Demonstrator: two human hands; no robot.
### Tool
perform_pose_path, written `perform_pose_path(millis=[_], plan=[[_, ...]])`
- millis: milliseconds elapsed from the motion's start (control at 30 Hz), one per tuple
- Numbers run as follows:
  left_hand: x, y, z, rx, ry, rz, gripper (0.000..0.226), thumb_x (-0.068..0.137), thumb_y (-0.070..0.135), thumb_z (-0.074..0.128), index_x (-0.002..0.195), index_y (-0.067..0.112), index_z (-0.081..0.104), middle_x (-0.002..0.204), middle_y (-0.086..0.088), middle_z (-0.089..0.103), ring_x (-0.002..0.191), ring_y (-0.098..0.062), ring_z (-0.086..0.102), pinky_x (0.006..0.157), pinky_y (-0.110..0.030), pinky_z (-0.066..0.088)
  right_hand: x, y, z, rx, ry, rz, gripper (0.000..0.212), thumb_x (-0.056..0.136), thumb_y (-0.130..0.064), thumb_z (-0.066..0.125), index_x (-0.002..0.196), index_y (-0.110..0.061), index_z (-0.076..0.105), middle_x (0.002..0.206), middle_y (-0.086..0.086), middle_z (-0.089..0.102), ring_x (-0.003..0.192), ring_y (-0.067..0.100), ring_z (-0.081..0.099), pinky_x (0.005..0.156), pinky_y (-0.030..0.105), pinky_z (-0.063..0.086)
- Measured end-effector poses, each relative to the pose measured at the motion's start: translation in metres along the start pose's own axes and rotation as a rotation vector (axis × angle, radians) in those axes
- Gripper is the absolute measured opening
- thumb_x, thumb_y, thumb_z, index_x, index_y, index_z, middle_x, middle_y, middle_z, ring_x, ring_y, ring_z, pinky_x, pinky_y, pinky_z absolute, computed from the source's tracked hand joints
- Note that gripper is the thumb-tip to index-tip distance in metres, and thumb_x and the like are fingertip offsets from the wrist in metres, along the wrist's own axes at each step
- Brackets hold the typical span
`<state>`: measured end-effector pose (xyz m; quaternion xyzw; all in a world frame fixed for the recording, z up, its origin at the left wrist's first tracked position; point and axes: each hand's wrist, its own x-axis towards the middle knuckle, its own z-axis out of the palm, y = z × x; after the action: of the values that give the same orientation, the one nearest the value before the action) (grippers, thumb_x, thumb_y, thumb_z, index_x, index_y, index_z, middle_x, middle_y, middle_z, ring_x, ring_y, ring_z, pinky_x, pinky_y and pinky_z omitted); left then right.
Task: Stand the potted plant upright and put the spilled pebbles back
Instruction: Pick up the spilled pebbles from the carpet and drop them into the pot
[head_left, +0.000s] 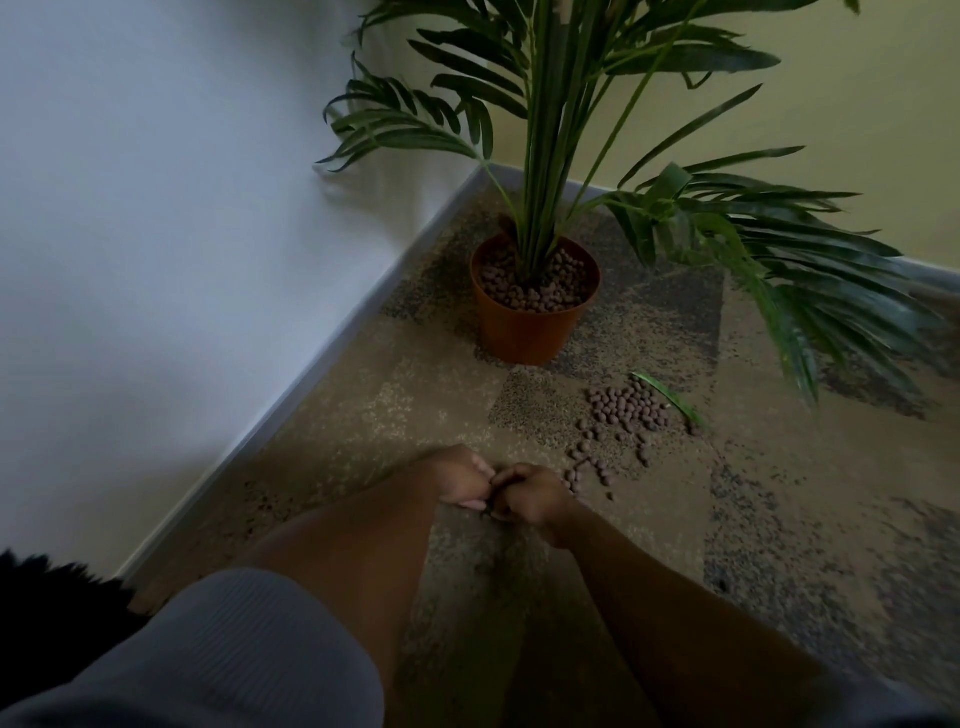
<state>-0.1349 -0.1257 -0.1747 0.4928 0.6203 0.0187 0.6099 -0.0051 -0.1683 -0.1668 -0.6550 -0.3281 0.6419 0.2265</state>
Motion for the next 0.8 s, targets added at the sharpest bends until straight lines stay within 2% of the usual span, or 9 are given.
perform_pose_path(millis=[167, 300, 367, 433, 500, 567, 600, 667, 800], plan=[[-0.003, 0.003, -0.003, -0.229, 0.013, -0.041, 0.023, 0.09, -0.003, 0.062, 0.112, -0.003, 0.067, 0.119, -0.013, 0.065, 0.102, -0.018, 0.065, 0.078, -0.019, 0.057, 0.002, 0.0, 0.002, 0.247, -0.082, 0.08, 0.028, 0.082, 0.017, 0.047, 0.086, -0.004, 0.065, 0.1, 0.011, 0.062, 0.086, 0.019, 0.06, 0.066, 0.027, 0.055], [-0.005, 0.005, -0.006, -0.387, 0.04, -0.055, 0.022, 0.095, -0.007, 0.052, 0.113, -0.004, 0.064, 0.116, -0.007, 0.066, 0.101, -0.012, 0.063, 0.083, -0.018, 0.054, 0.001, -0.003, 0.001, 0.396, -0.192, 0.097, 0.035, 0.087, 0.015, 0.047, 0.116, 0.001, 0.061, 0.111, 0.012, 0.06, 0.093, 0.015, 0.058, 0.072, 0.024, 0.052], [-0.004, 0.007, -0.006, -0.43, 0.064, -0.064, 0.025, 0.094, -0.009, 0.05, 0.114, -0.002, 0.064, 0.112, -0.004, 0.063, 0.097, -0.01, 0.062, 0.073, -0.014, 0.054, 0.0, -0.006, 0.003, 0.435, -0.174, 0.075, 0.033, 0.088, 0.016, 0.048, 0.114, 0.0, 0.06, 0.108, 0.014, 0.059, 0.089, 0.015, 0.058, 0.073, 0.023, 0.05], [-0.004, 0.007, -0.007, -0.468, 0.069, -0.07, 0.029, 0.093, -0.01, 0.05, 0.118, -0.002, 0.061, 0.113, -0.005, 0.06, 0.098, -0.012, 0.062, 0.069, -0.014, 0.055, 0.0, -0.006, 0.003, 0.397, -0.119, 0.05, 0.024, 0.086, 0.017, 0.051, 0.098, 0.0, 0.061, 0.096, 0.015, 0.061, 0.08, 0.016, 0.059, 0.068, 0.023, 0.048], [-0.003, 0.006, -0.01, -0.481, 0.081, -0.093, 0.027, 0.093, -0.009, 0.051, 0.115, 0.001, 0.062, 0.117, -0.008, 0.059, 0.102, -0.014, 0.061, 0.078, -0.019, 0.054, -0.002, -0.006, 0.001, 0.17, -0.061, -0.011, 0.019, 0.083, 0.015, 0.058, 0.08, -0.004, 0.061, 0.081, 0.015, 0.061, 0.066, 0.017, 0.056, 0.059, 0.023, 0.046], [-0.001, 0.005, -0.012, -0.464, 0.094, -0.117, 0.026, 0.094, -0.006, 0.05, 0.114, 0.005, 0.062, 0.116, -0.008, 0.059, 0.096, -0.012, 0.061, 0.077, -0.021, 0.055, -0.004, -0.003, -0.002, -0.25, -0.027, -0.117, 0.01, 0.083, 0.005, 0.065, 0.083, -0.005, 0.068, 0.078, 0.009, 0.065, 0.064, 0.014, 0.058, 0.061, 0.023, 0.049], [0.0, 0.004, -0.012, -0.46, 0.103, -0.124, 0.026, 0.095, -0.004, 0.05, 0.116, 0.007, 0.062, 0.112, -0.008, 0.06, 0.092, -0.01, 0.061, 0.073, -0.02, 0.055, -0.005, -0.002, -0.004, -0.472, -0.022, -0.194, 0.009, 0.083, -0.003, 0.068, 0.091, -0.005, 0.071, 0.085, 0.006, 0.068, 0.071, 0.013, 0.061, 0.069, 0.023, 0.052], [0.001, 0.004, -0.013, -0.467, 0.124, -0.134, 0.024, 0.096, 0.002, 0.05, 0.115, 0.01, 0.062, 0.1, -0.005, 0.061, 0.084, -0.007, 0.06, 0.068, -0.018, 0.055, -0.003, 0.004, -0.003, -0.802, -0.022, -0.325, 0.024, 0.082, -0.015, 0.072, 0.104, -0.008, 0.074, 0.104, 0.006, 0.072, 0.094, 0.017, 0.065, 0.085, 0.024, 0.05], [0.0, 0.006, -0.013, -0.481, 0.125, -0.16, 0.01, 0.096, 0.01, 0.053, 0.097, 0.013, 0.063, 0.079, 0.001, 0.06, 0.072, -0.004, 0.058, 0.07, -0.017, 0.055, -0.002, 0.014, 0.003, -0.952, -0.059, -0.42, 0.024, 0.086, -0.015, 0.066, 0.107, -0.007, 0.073, 0.114, 0.009, 0.069, 0.107, 0.022, 0.063, 0.088, 0.02, 0.044]])
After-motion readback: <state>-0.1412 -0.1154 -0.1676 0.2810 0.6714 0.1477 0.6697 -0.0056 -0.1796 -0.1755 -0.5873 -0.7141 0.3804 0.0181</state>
